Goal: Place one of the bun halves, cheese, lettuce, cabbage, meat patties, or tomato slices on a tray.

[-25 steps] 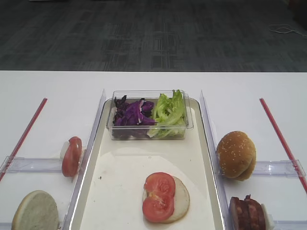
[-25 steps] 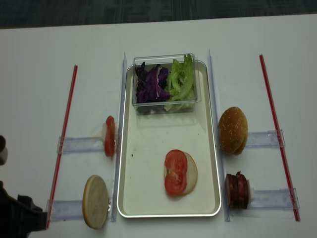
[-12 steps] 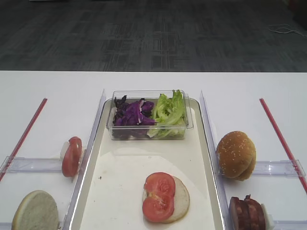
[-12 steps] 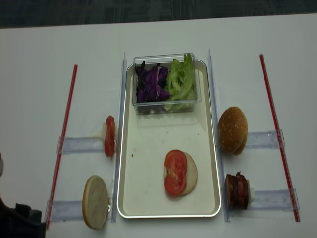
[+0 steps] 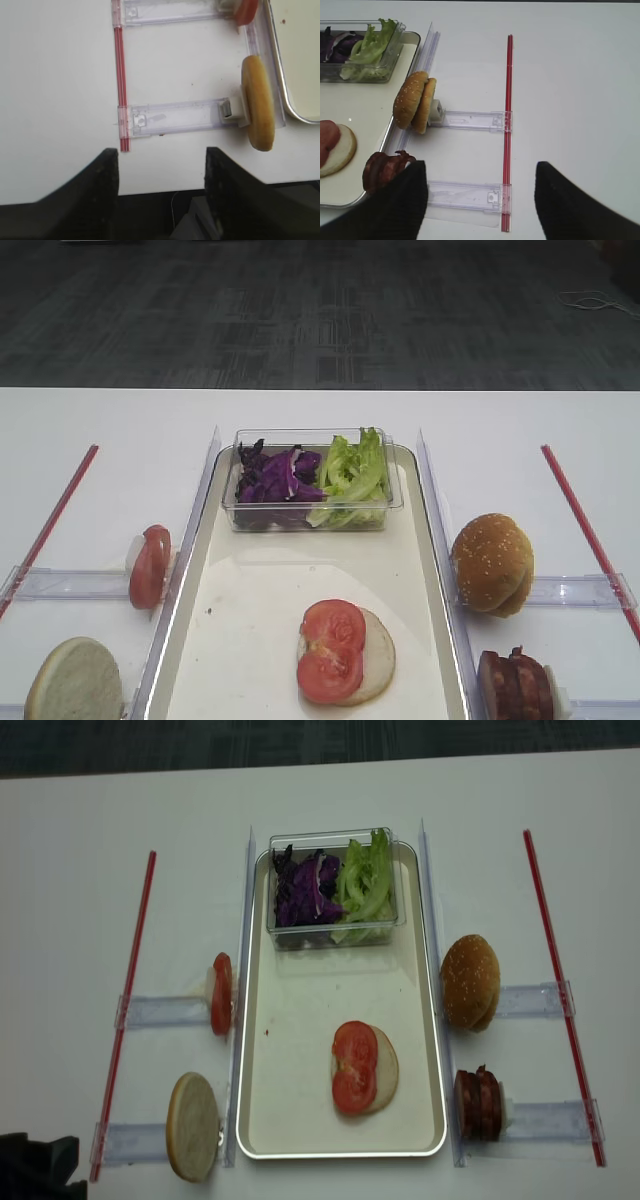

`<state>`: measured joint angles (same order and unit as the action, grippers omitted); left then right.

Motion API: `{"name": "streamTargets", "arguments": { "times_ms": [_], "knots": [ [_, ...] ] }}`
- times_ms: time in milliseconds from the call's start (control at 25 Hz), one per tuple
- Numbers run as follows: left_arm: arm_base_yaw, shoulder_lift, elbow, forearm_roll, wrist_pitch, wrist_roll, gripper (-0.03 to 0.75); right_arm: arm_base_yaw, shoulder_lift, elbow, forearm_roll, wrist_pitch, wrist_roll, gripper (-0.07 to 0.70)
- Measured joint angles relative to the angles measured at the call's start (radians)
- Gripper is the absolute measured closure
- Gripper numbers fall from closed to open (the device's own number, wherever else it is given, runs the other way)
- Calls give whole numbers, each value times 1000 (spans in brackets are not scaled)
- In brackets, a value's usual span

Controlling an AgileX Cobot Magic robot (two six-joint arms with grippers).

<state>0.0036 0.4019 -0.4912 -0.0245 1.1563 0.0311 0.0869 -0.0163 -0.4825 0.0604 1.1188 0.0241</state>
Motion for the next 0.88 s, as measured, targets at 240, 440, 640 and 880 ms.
{"name": "streamTargets", "arguments": {
  "times_ms": [240,440,640,880],
  "knots": [
    [0,-55,0,0,0,0,316,0,0,0,0,0,0,163],
    [0,-115,0,0,0,0,316,0,0,0,0,0,0,163],
    [0,-163,0,0,0,0,316,0,0,0,0,0,0,163],
    [0,-217,0,0,4,0,316,0,0,0,0,0,0,163]
  ]
}}
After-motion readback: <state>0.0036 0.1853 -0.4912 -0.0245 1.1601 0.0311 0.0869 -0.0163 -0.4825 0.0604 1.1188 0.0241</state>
